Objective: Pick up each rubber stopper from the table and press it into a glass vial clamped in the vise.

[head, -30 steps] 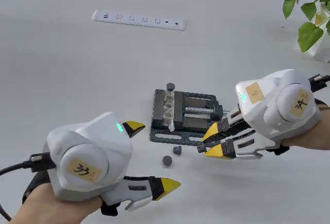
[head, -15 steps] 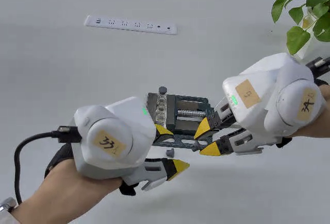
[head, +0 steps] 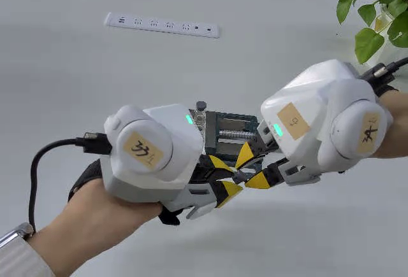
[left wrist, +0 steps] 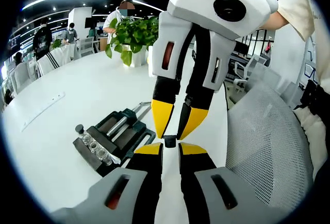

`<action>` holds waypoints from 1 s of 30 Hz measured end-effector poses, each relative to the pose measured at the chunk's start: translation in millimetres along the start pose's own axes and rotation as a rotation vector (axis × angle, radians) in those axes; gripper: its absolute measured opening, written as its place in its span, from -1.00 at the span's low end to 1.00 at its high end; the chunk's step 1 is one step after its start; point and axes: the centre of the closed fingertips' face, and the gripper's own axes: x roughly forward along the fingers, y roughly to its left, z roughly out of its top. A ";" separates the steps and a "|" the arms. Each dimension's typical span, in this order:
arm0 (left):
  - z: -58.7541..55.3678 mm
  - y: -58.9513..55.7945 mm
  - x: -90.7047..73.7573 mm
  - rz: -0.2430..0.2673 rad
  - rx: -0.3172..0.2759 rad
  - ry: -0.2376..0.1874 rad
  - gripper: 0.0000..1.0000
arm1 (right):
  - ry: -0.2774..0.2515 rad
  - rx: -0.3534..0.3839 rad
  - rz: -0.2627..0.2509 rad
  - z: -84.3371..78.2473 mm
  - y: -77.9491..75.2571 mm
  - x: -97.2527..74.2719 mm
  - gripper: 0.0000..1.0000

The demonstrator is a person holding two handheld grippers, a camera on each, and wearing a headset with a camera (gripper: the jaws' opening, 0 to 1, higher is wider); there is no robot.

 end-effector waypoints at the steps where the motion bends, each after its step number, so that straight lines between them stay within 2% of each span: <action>1: 0.0 -0.1 -0.1 -0.001 0.000 0.000 -0.84 | 0.006 -0.008 0.002 -0.2 0.6 0.5 -0.86; 4: 1.4 -3.4 -0.5 -0.010 -0.006 0.004 -0.88 | 0.017 -0.026 0.008 0.1 1.6 1.5 -0.86; 11: 0.6 -3.1 -1.0 -0.017 -0.009 0.006 -0.90 | 0.030 -0.049 0.020 2.5 1.7 -0.1 -0.86; 13: 1.0 -3.0 -1.7 -0.013 0.008 0.002 -0.90 | 0.029 -0.049 0.022 2.8 0.9 -1.2 -0.86; 21: 2.6 -2.9 -5.8 -0.001 0.055 -0.022 -0.92 | 0.006 -0.014 0.028 4.5 -1.1 -6.2 -0.85; 22: 5.8 -5.3 -6.4 0.001 0.059 -0.028 -0.92 | 0.000 -0.009 0.030 4.9 -1.1 -7.4 -0.85; 24: 4.8 -2.6 -7.1 0.007 0.069 -0.035 -0.92 | -0.008 -0.004 0.032 5.3 -1.9 -8.6 -0.84; 27: 7.2 -2.6 -7.9 0.012 0.089 -0.048 -0.92 | -0.028 0.048 0.028 6.0 -4.8 -11.7 -0.69; 30: 8.6 -3.6 -8.9 0.017 0.105 -0.055 -0.92 | -0.052 0.076 0.020 7.6 -8.6 -16.5 -0.74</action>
